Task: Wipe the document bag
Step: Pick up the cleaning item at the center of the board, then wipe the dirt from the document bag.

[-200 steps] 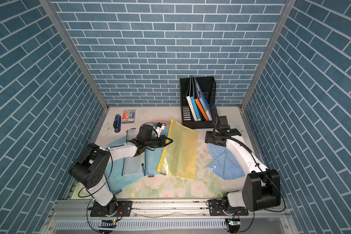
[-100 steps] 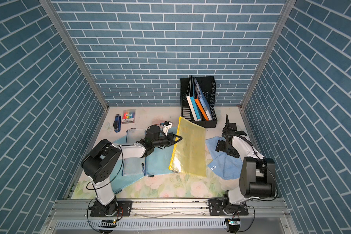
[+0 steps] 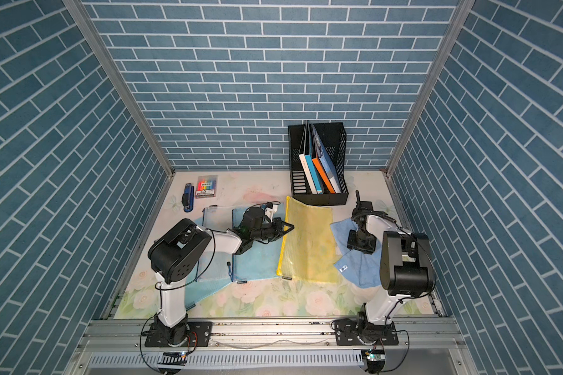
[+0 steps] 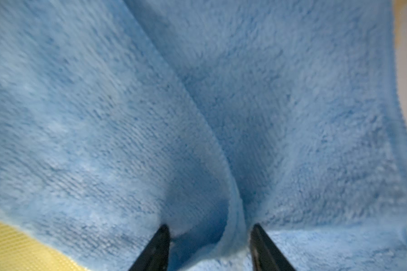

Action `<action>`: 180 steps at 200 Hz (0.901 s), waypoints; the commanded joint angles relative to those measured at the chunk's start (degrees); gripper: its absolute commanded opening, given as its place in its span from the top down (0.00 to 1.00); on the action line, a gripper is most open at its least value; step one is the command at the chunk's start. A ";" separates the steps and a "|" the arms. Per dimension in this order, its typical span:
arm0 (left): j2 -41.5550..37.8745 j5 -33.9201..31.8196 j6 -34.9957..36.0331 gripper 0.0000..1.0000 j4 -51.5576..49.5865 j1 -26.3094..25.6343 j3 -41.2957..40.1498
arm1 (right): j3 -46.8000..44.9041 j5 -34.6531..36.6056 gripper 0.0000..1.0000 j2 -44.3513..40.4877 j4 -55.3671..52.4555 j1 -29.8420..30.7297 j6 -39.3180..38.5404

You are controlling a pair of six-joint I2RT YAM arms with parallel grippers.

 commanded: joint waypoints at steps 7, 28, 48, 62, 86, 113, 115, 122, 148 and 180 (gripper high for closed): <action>1.07 -1.93 -1.15 1.00 -1.04 -0.52 0.72 | -0.07 1.11 0.64 4.77 1.37 -0.57 -0.58; 1.51 -2.17 -1.46 1.00 -1.51 -0.63 0.67 | 0.70 -1.61 0.84 5.63 1.36 -1.08 -1.24; 1.94 -2.25 -2.08 1.00 -1.66 -0.87 0.72 | 2.37 -3.16 1.00 5.23 -0.88 -1.13 -1.96; 2.11 -2.44 -2.17 1.00 -1.94 -1.12 0.81 | 3.08 -4.09 1.00 2.65 -2.16 -1.11 -2.11; 2.51 -2.63 -2.42 1.00 -2.00 -1.42 0.81 | 4.54 -7.52 1.00 -4.96 -4.83 -0.93 -2.05; 2.91 -2.62 -3.12 1.00 -1.53 -1.85 0.57 | 6.90 -14.06 1.00 -12.60 -7.77 1.51 0.87; 2.96 -2.62 -3.14 1.00 -1.47 -1.92 0.55 | 6.97 -14.55 1.00 -12.96 -7.79 1.94 1.17; 3.14 -2.66 -3.30 1.00 -1.47 -2.10 0.51 | 7.05 -15.47 1.00 -13.94 -7.80 3.73 2.26; 3.64 -3.15 -4.07 1.00 -1.09 -2.47 -0.32 | 5.59 -16.08 1.00 -14.00 -4.68 12.61 7.53; 3.83 -4.12 -5.61 1.00 -0.05 -2.76 -1.71 | 2.56 -14.99 1.00 -9.69 5.01 21.52 15.17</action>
